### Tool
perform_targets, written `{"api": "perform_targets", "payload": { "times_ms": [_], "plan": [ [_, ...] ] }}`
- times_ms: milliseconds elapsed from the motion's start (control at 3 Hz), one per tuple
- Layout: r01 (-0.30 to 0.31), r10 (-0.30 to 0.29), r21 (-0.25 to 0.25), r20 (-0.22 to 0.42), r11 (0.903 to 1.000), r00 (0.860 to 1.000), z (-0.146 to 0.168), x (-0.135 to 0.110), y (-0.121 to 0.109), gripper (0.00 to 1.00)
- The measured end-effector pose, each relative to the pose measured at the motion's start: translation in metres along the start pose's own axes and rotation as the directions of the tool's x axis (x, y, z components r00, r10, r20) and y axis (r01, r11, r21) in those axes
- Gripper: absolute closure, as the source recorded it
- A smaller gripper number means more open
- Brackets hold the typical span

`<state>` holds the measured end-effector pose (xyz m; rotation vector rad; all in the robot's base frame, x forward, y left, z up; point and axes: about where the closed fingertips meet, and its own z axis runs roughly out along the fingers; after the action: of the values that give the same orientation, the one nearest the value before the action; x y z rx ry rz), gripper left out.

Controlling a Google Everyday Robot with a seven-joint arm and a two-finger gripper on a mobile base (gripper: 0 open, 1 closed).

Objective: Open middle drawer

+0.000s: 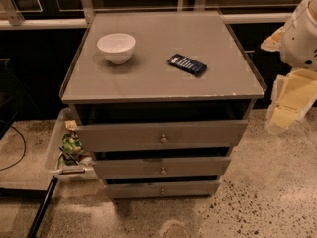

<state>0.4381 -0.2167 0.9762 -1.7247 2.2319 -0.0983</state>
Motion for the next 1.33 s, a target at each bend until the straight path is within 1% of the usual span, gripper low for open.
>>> {"api": "perform_targets", "payload": {
  "times_ms": [333,667,1000,1333],
  "plan": [
    [0.0,0.0,0.0,0.0,1.0,1.0,0.0,0.0,0.0,0.0],
    [0.01,-0.01,-0.009,0.0,0.9999,1.0,0.02,0.005,0.01,0.0],
    [0.054,-0.054,-0.022,0.013,0.9983,0.998,0.058,0.012,0.031,0.0],
    [0.124,-0.123,-0.033,0.032,0.9918,0.992,0.105,0.022,0.055,0.0]
  ]
}}
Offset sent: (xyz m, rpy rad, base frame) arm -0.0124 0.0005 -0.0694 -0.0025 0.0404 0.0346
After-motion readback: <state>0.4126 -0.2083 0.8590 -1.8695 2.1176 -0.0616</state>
